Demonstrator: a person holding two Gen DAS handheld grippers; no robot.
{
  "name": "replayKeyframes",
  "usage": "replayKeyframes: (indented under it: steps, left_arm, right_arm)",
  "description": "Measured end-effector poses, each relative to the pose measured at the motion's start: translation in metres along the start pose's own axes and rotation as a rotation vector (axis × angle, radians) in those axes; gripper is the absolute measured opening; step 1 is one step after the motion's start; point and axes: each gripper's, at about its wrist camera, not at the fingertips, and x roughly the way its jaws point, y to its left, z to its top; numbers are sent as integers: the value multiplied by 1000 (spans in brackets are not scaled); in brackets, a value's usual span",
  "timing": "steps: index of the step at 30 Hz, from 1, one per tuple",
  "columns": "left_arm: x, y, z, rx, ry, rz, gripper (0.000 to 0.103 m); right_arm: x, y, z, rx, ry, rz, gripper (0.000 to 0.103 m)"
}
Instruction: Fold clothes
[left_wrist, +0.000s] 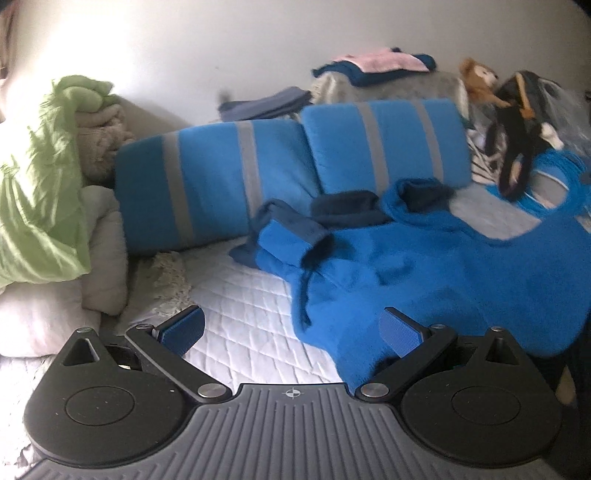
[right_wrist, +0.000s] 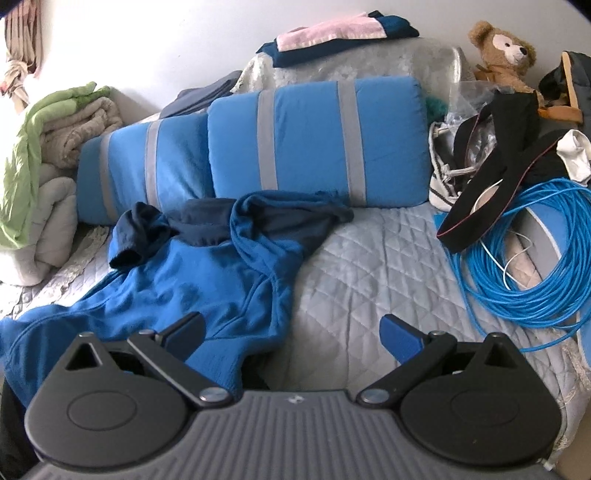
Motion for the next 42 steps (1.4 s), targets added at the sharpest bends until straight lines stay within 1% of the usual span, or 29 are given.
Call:
replayKeyframes:
  steps: [3, 6, 8, 10, 16, 17, 19, 23, 28, 34, 42]
  left_arm:
    - [4, -2, -8, 26, 32, -12, 103]
    - [5, 0, -15, 0, 40, -48, 103]
    - [6, 0, -19, -5, 47, -48, 103]
    - [8, -2, -22, 6, 47, -35, 103]
    - [21, -2, -25, -16, 48, 44, 102]
    - [23, -2, -25, -19, 50, 59, 96]
    - [28, -2, -26, -30, 54, 62, 86]
    - [34, -3, -27, -56, 59, 66, 86]
    - [36, 0, -24, -91, 47, 52, 86]
    - [37, 4, -22, -108, 41, 43, 86]
    - [38, 5, -20, -121, 44, 40, 86]
  right_arm:
    - [-1, 2, -4, -17, 2, 8, 103]
    - [-1, 3, -7, -28, 6, 7, 103]
    - [-1, 2, -9, -28, 10, 5, 103]
    - [-1, 1, -11, -23, 11, 3, 103]
    - [-1, 0, -17, -29, 12, 6, 103]
    - [-2, 0, -19, -34, 13, 7, 103]
    - [-2, 1, -22, -52, 18, 7, 103]
    - [-5, 4, -31, -88, 26, 5, 103]
    - [-10, 4, -46, -123, 48, 13, 103]
    - [-15, 7, -63, -175, 72, 31, 103]
    - [-8, 16, -82, -260, 64, 23, 103]
